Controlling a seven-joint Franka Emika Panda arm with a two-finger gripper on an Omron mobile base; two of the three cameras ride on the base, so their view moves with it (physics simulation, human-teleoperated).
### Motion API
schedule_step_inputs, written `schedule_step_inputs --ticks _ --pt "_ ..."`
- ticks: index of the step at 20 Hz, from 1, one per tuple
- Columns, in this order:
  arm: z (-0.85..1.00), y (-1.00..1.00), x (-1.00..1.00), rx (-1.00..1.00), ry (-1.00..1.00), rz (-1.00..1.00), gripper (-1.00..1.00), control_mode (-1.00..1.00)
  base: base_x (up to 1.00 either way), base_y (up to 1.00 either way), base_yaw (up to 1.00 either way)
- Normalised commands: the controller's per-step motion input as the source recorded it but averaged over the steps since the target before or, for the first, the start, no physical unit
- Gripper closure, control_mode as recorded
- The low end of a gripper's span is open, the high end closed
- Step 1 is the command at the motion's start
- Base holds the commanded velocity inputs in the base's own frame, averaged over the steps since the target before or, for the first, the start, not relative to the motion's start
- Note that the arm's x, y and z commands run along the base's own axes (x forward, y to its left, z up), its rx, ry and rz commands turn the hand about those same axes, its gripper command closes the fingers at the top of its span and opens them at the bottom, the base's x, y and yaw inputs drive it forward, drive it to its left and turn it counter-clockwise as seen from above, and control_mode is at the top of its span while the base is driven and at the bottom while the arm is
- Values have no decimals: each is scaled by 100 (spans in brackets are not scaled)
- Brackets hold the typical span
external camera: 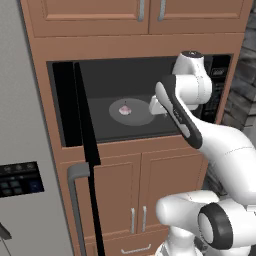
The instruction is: Close the microwave door.
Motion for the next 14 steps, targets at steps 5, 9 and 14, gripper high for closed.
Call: schedule_step_inputs --ticks 5,9,14 --pt "0 7 -71 4 -9 0 -100 -100 0 0 0" --pt "-22 5 -99 9 -10 -16 -100 -100 0 0 0" --pt "-30 4 -100 4 -21 -18 -100 -100 0 0 0"
